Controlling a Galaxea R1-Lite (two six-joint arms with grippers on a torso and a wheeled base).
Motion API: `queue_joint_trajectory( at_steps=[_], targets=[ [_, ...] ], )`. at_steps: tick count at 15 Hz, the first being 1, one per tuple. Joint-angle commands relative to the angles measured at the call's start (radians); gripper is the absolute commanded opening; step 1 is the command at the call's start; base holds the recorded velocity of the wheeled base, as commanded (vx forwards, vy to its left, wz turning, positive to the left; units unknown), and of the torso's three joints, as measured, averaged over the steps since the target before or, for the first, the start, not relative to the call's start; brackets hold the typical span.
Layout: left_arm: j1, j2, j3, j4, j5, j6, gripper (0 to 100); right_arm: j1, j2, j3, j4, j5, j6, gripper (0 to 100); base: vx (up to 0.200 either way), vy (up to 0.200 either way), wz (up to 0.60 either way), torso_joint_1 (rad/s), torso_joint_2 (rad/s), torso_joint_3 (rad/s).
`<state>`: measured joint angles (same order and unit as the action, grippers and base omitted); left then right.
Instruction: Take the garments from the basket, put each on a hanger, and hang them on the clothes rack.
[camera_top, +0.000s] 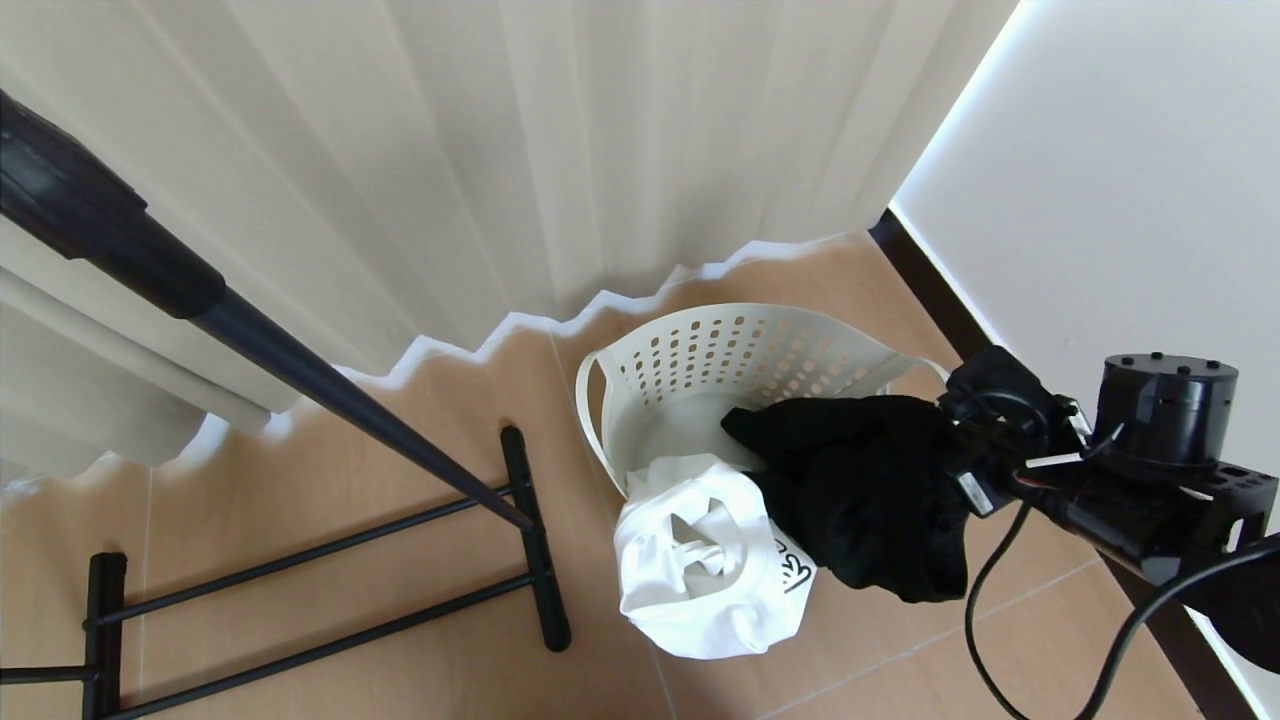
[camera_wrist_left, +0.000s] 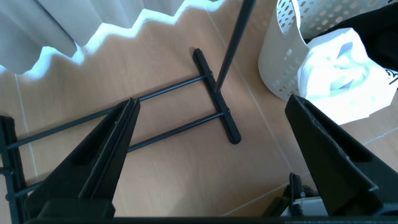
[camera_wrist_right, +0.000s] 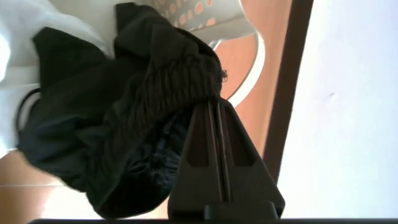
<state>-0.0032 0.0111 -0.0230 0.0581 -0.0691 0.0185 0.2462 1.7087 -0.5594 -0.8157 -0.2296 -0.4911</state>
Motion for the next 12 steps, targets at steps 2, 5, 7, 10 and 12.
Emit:
queue_joint_trajectory(
  at_steps=[2,5,7,10,12],
  targets=[
    [0.000,0.000,0.000,0.000,0.000,0.000,100,-0.004,-0.100,0.134,-0.023,0.042,0.075,0,0.000,0.000,0.00,0.000,0.00,0.000],
    [0.000,0.000,0.000,0.000,0.000,0.000,100,-0.028,-0.123,0.283,-0.207,0.101,0.114,0,0.000,0.000,0.00,0.000,0.00,0.000],
    [0.000,0.000,0.000,0.000,0.000,0.000,100,-0.045,-0.113,0.343,-0.283,0.128,0.131,0,0.000,0.000,0.00,0.000,0.00,0.000],
    [0.000,0.000,0.000,0.000,0.000,0.000,100,-0.085,-0.115,0.441,-0.402,0.203,0.186,0,0.000,0.000,0.00,0.000,0.00,0.000],
    [0.000,0.000,0.000,0.000,0.000,0.000,100,-0.085,-0.120,0.469,-0.448,0.216,0.210,0,0.000,0.000,0.00,0.000,0.00,0.000]
  ],
)
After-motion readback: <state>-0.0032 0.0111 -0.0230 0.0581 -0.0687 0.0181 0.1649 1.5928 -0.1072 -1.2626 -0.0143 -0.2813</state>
